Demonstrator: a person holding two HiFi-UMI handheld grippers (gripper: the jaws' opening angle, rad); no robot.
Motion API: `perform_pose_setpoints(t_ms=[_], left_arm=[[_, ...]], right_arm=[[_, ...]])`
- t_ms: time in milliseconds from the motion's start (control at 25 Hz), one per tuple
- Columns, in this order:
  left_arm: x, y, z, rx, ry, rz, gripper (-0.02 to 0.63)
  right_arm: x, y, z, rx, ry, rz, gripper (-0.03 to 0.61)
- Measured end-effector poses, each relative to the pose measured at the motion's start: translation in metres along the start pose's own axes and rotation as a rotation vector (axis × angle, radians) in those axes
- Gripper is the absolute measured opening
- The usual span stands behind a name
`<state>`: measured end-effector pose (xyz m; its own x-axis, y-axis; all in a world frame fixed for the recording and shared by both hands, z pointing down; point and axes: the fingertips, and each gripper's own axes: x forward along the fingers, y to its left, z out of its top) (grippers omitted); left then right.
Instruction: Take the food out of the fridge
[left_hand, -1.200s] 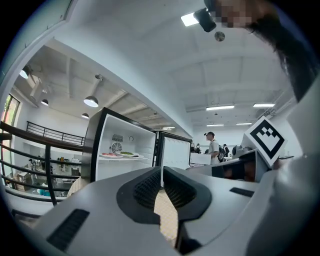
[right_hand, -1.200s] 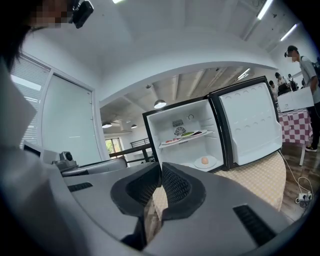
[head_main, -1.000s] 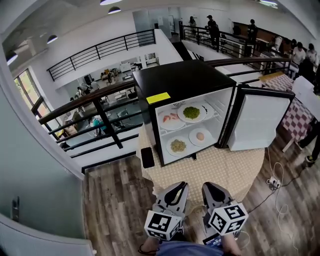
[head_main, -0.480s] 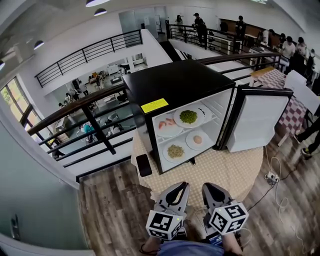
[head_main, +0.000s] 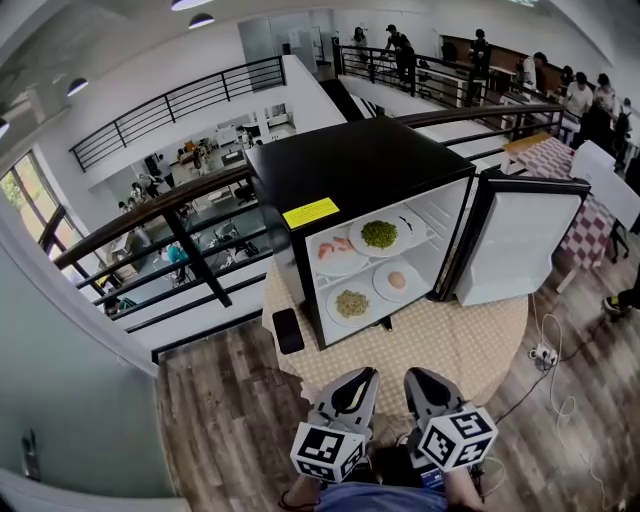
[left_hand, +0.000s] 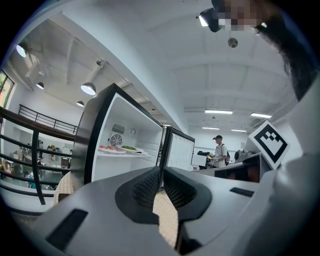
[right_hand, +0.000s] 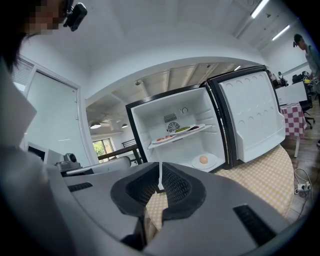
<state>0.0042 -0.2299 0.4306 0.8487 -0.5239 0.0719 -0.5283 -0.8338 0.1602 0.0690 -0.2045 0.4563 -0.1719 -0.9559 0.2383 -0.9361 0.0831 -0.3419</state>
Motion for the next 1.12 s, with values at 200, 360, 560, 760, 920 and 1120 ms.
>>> perform_pose_setpoints(t_ms=[200, 360, 560, 760, 920, 1120], left_arm=[[0.011, 0.002, 0.001, 0.005, 0.004, 0.011, 0.021], [0.025, 0.009, 0.003, 0.008, 0.011, 0.032, 0.021], [0.049, 0.019, 0.006, 0.003, 0.015, 0.062, 0.021], [0.076, 0.026, 0.012, 0.004, 0.011, 0.086, 0.021], [0.095, 0.034, 0.016, -0.003, 0.005, 0.109, 0.021], [0.111, 0.038, 0.02, 0.0, -0.004, 0.131, 0.021]], right_arm=[[0.008, -0.012, 0.008, 0.011, -0.007, 0.007, 0.029], [0.021, -0.025, 0.02, 0.029, -0.006, 0.019, 0.029], [0.049, -0.038, 0.036, 0.024, 0.016, 0.065, 0.029], [0.073, -0.056, 0.053, 0.034, 0.03, 0.098, 0.03], [0.088, -0.069, 0.07, 0.099, 0.028, 0.125, 0.031], [0.113, -0.086, 0.088, 0.195, 0.021, 0.165, 0.032]])
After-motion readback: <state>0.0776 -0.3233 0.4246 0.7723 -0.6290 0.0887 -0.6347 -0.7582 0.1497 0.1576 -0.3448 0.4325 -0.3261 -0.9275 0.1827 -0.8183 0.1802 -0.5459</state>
